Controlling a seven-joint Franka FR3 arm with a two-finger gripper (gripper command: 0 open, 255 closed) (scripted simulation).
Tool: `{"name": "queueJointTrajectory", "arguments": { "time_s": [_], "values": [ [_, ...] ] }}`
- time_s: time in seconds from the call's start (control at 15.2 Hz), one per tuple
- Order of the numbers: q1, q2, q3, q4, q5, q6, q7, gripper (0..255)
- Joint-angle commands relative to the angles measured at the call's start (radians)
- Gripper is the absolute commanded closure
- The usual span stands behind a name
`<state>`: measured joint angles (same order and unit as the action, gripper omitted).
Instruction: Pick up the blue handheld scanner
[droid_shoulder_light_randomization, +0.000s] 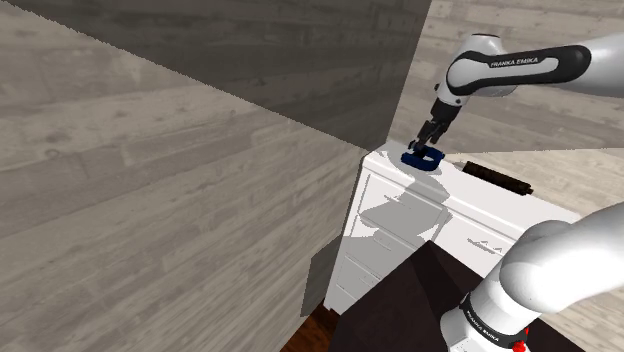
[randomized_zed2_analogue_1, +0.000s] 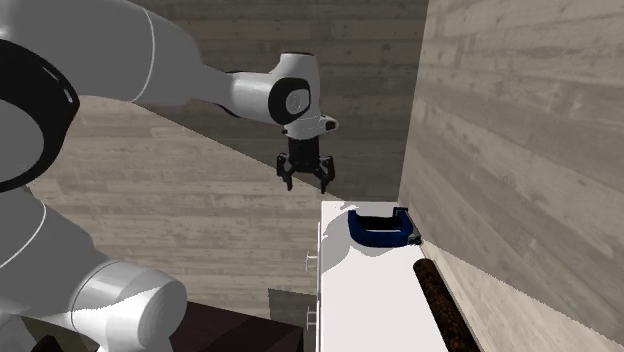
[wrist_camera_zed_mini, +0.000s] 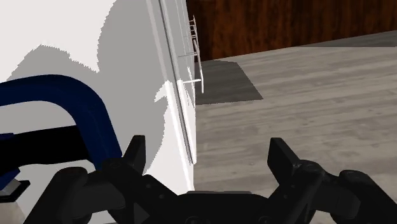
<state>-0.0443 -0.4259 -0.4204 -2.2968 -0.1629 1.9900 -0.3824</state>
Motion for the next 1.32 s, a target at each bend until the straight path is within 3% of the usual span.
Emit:
{"name": "queueJointTrajectory", "arguments": {
  "time_s": [0.0,0.33,0.66,1.25],
  "values": [
    [0.003,0.078,-0.044,0.034,0.012,0.038,-0.053,0],
    [0.004,0.26,-0.138,0.13,0.076,0.1,-0.191,0],
    [-0.02,0.47,-0.205,0.257,0.195,0.135,-0.349,0],
    [-0.033,0.534,-0.201,0.211,0.243,0.231,-0.387,0]
  ]
}}
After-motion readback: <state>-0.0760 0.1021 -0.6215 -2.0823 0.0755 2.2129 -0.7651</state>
